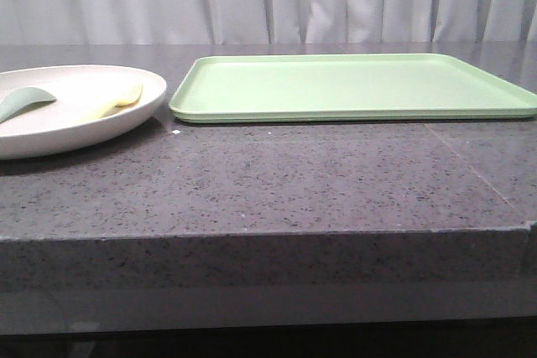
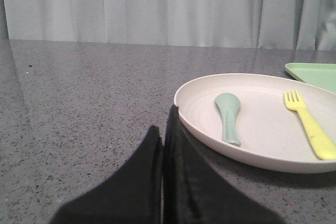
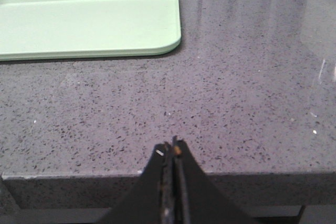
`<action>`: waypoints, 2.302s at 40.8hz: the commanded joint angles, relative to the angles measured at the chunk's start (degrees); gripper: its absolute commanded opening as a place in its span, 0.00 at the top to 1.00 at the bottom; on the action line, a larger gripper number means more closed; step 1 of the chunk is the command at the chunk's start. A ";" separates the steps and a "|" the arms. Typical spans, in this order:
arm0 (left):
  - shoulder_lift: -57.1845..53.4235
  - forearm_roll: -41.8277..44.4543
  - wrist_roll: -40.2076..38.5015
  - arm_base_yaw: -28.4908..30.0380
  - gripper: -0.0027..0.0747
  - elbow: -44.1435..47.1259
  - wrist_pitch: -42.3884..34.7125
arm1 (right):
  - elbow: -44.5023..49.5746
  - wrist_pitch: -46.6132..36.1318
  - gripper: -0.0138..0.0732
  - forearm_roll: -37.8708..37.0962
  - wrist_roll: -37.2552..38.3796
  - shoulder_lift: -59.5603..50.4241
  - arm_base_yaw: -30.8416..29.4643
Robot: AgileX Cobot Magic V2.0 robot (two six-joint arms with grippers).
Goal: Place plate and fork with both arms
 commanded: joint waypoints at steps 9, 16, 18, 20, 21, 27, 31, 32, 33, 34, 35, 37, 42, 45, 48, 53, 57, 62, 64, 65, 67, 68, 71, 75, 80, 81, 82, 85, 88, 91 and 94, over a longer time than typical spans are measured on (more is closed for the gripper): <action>-1.13 -3.51 -0.07 0.08 0.99 0.09 -11.45 | -1.95 -5.42 0.98 0.42 -0.71 -0.93 -0.32; -1.13 -6.84 -0.07 0.08 0.99 -1.91 -17.56 | -8.54 -3.54 0.98 0.42 -0.71 -0.93 -0.32; -1.05 -6.66 -0.07 0.08 0.99 -3.67 -17.30 | -11.57 -2.26 0.98 0.42 -0.71 -0.93 -0.32; -0.87 -5.68 -0.07 0.08 0.99 -6.02 -16.88 | -14.82 -0.90 0.98 0.42 -0.71 -0.82 -0.32; -0.72 -5.28 -0.07 0.08 0.99 -6.98 -16.77 | -16.69 -0.34 0.98 0.42 -0.71 -0.55 -0.38; 3.68 2.01 -0.07 0.08 0.99 -15.61 -12.86 | -25.82 2.07 0.98 0.42 -0.71 4.17 -0.38; 9.24 3.14 -0.07 0.08 0.99 -21.49 -9.04 | -30.88 3.78 0.98 0.42 -0.71 9.77 -0.38; 11.48 3.14 -0.07 0.08 0.99 -23.64 -7.32 | -32.14 4.01 0.98 0.42 -0.71 11.48 -0.38; 13.31 3.14 -0.07 0.08 0.99 -25.35 -5.68 | -33.29 4.06 0.98 0.42 -0.71 13.19 -0.38; 14.71 3.14 -0.07 0.08 0.99 -26.57 -4.41 | -34.06 4.06 0.98 0.42 -0.71 14.45 -0.38; 16.54 3.14 -0.07 0.08 0.99 -28.14 -2.89 | -34.96 4.06 0.98 0.42 -0.71 16.16 -0.38; 19.78 3.14 -0.07 0.08 0.99 -30.64 -0.24 | -36.51 4.06 0.98 0.42 -0.71 19.41 -0.38; 27.11 3.14 -0.07 0.08 0.99 -35.05 3.56 | -38.61 4.06 0.98 0.42 -0.71 26.02 -0.38; 29.93 3.04 -0.07 0.08 0.99 -36.00 3.88 | -39.08 3.95 0.98 0.42 -0.71 28.87 -0.38; 31.05 2.79 -0.07 0.08 0.99 -36.07 3.75 | -39.14 3.28 0.98 0.42 -0.71 30.99 -0.38; 31.70 2.79 -0.07 0.08 0.99 -35.95 3.65 | -39.14 3.07 0.96 0.42 -0.71 32.01 -0.38; 31.70 2.79 -0.07 0.08 0.99 -35.73 3.64 | -39.14 3.07 0.87 0.42 -0.71 32.01 -0.38; 31.70 2.79 -0.07 0.08 0.89 -35.49 3.75 | -39.14 3.17 0.63 0.42 -0.71 32.01 -0.38; 31.70 2.79 -0.07 0.08 0.79 -35.28 3.61 | -39.14 3.17 0.52 0.42 -0.71 32.01 -0.38; 31.70 2.79 -0.07 0.08 0.72 -35.28 3.61 | -39.14 3.17 0.46 0.42 -0.71 32.01 -0.38; 31.70 2.79 -0.07 0.08 0.57 -35.28 3.75 | -39.14 3.17 0.36 0.42 -0.71 32.01 -0.38; 31.70 2.79 -0.07 0.08 0.48 -35.28 3.75 | -39.14 3.17 0.31 0.42 -0.71 32.01 -0.38; 31.70 2.79 -0.07 0.08 0.24 -35.28 3.35 | -39.14 3.17 0.22 0.42 -0.71 32.01 -0.38; 31.70 2.79 -0.07 0.08 0.07 -35.28 3.50 | -39.14 3.17 0.20 0.42 -0.71 32.01 -0.38; 31.70 2.79 -0.07 0.08 0.09 -35.28 3.59 | -39.14 3.17 0.20 0.42 -0.71 32.01 -0.38; 31.70 2.79 -0.07 0.08 0.09 -35.28 3.59 | -39.14 3.17 0.20 0.42 -0.71 32.01 -0.38; 31.70 2.79 -0.07 0.08 0.10 -35.28 3.49 | -39.14 3.17 0.20 0.42 -0.71 32.01 -0.38; 31.70 2.79 -0.07 0.08 0.12 -35.28 2.81 | -39.14 3.17 0.20 0.42 -0.71 32.01 -0.38; 31.70 2.79 -0.07 0.08 0.14 -35.28 1.56 | -39.14 3.17 0.20 0.42 -0.71 32.01 -0.38; 31.70 2.79 -0.07 0.08 0.17 -35.28 0.92 | -39.14 3.17 0.20 0.42 -0.71 32.01 -0.38; 32.14 2.79 -0.07 0.08 0.19 -35.38 0.92 | -39.14 3.17 0.20 0.42 -0.71 32.01 -0.38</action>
